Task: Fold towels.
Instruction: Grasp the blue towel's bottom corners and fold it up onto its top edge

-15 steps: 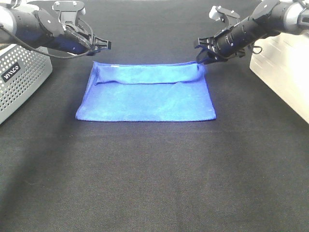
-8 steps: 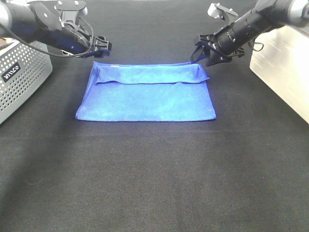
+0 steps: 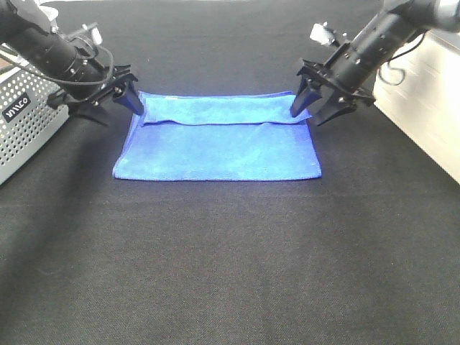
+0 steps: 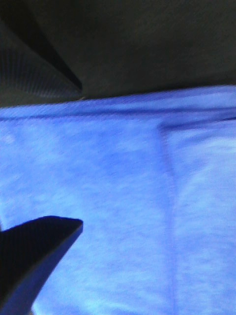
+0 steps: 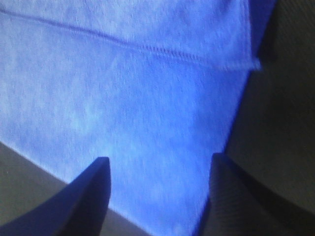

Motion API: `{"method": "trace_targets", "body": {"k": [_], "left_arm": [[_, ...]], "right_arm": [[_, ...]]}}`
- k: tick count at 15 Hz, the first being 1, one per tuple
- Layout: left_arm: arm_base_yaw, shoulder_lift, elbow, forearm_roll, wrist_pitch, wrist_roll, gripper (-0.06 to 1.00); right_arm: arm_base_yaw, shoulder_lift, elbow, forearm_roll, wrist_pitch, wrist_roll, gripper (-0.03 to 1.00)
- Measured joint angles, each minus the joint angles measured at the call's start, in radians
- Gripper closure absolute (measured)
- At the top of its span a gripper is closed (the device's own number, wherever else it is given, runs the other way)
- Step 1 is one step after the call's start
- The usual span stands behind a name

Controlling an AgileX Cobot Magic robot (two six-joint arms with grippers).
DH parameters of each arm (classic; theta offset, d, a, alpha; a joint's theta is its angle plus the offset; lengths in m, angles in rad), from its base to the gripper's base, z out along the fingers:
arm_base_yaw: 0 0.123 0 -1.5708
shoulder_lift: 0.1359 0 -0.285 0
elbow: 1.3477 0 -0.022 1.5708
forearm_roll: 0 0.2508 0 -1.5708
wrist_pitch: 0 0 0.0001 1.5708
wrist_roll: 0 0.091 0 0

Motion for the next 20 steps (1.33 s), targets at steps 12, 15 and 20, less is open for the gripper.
{"method": "trace_targets", "body": {"k": [12, 15, 20], "left_arm": [[-0.031, -0.138, 0.395, 0.061, -0.277, -0.144, 0.27], [-0.069, -0.094, 0.395, 0.052, -0.312, -0.140, 0.27], [-0.088, -0.084, 0.390, 0.037, -0.332, -0.127, 0.28]], "right_arm": [[0.000, -0.230, 0.599, -0.019, -0.378, -0.061, 0.40], [0.000, -0.196, 0.600, 0.070, -0.399, -0.130, 0.40], [0.000, -0.153, 0.599, 0.302, -0.400, -0.270, 0.40]]}}
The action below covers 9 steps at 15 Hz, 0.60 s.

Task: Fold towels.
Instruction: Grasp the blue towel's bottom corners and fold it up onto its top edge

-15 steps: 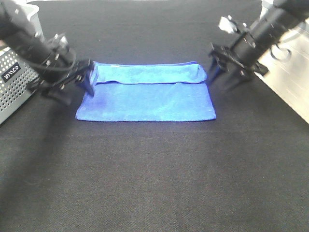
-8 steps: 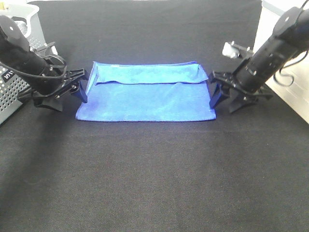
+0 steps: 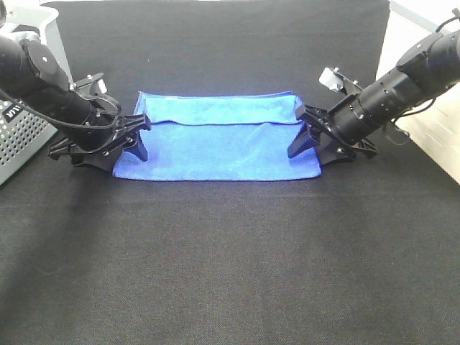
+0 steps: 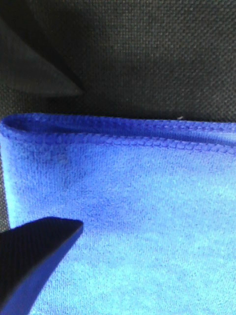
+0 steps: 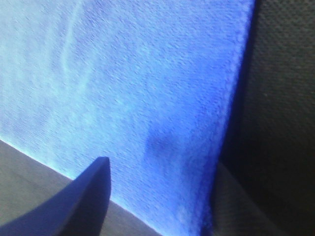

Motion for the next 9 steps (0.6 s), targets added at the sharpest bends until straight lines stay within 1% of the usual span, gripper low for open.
{"method": "trace_targets", "body": {"k": [1, 3, 4, 5, 6, 8, 9], "left_arm": [[0.000, 0.003, -0.001, -0.003, -0.001, 0.005, 0.33], [0.000, 0.011, -0.001, -0.011, 0.015, 0.006, 0.68], [0.000, 0.011, -0.001, -0.011, 0.015, 0.006, 0.68], [0.000, 0.013, -0.001, -0.013, 0.032, 0.006, 0.83], [0.000, 0.013, -0.001, -0.015, 0.049, 0.006, 0.92], [0.002, 0.006, -0.001, -0.006, 0.106, 0.006, 0.94], [0.005, -0.007, 0.000, 0.024, 0.156, 0.006, 0.94]], "right_arm": [[0.000, 0.003, 0.000, 0.014, 0.000, -0.004, 0.42], [0.000, 0.013, 0.000, 0.006, -0.018, -0.004, 0.68], [0.000, 0.013, 0.000, 0.006, -0.018, -0.004, 0.68], [0.000, 0.021, 0.000, -0.006, -0.019, 0.004, 0.85], [0.000, 0.021, 0.000, -0.014, -0.019, 0.020, 0.95], [0.000, 0.020, 0.000, -0.035, -0.006, 0.064, 0.97], [0.000, 0.011, 0.000, -0.064, 0.024, 0.088, 0.97]]}}
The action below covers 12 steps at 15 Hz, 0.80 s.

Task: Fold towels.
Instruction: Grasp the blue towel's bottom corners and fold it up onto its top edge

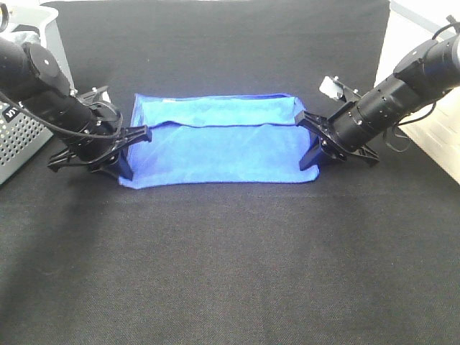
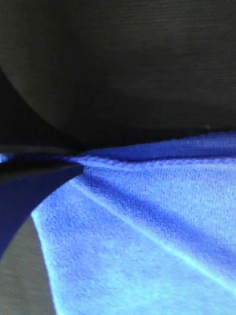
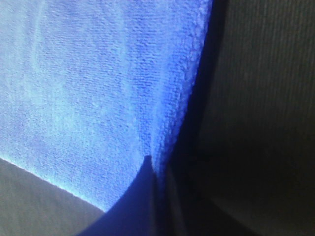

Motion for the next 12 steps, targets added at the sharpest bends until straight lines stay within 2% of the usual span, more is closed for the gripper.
{"method": "trace_targets", "body": {"k": [3, 5, 9, 12], "left_arm": [[0.000, -0.051, 0.006, 0.060, 0.112, 0.000, 0.94], [0.000, -0.105, 0.072, 0.064, 0.135, 0.000, 0.94], [0.000, -0.257, 0.345, 0.053, 0.096, -0.001, 0.94], [0.000, -0.349, 0.473, 0.046, -0.003, -0.001, 0.94]], "right_arm": [[0.000, -0.072, 0.042, -0.040, 0.056, 0.025, 0.97], [0.000, -0.152, 0.157, -0.042, 0.047, 0.019, 0.97], [0.003, -0.289, 0.436, -0.032, -0.028, -0.010, 0.97], [0.003, -0.349, 0.532, -0.026, -0.080, -0.030, 0.97]]}}
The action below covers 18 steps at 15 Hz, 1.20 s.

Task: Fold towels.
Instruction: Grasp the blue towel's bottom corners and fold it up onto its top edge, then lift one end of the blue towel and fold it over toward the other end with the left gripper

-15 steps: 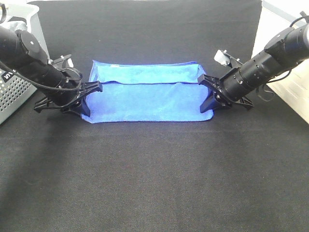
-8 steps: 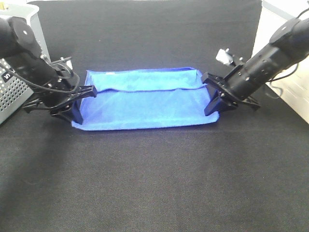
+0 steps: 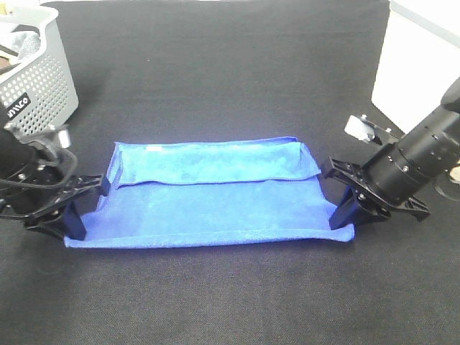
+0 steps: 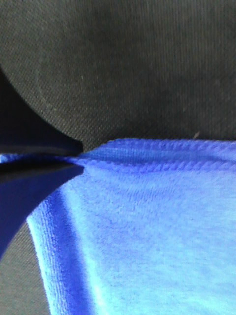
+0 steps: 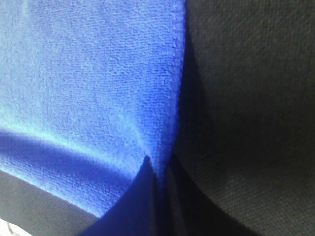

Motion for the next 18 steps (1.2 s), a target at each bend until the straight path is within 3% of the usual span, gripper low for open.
{"method": "trace_targets", "body": {"k": [5, 10, 14, 17, 18], "left_arm": [[-0.001, -0.018, -0.075, -0.009, -0.065, -0.022, 0.94], [0.000, 0.068, -0.304, 0.014, -0.077, -0.049, 0.94], [0.000, 0.212, -0.426, 0.021, -0.117, -0.070, 0.94], [0.000, 0.283, -0.488, 0.021, -0.130, -0.071, 0.91], [0.000, 0.292, -0.492, 0.021, -0.130, -0.071, 0.85]], "right_arm": [[0.000, -0.016, -0.106, 0.011, -0.019, -0.032, 0.97], [0.000, 0.099, -0.414, -0.017, 0.061, -0.030, 0.97], [0.000, 0.254, -0.613, -0.104, 0.076, 0.023, 0.97], [0.000, 0.319, -0.648, -0.125, 0.095, 0.031, 0.96], [0.000, 0.327, -0.648, -0.128, 0.101, 0.032, 0.89]]}}
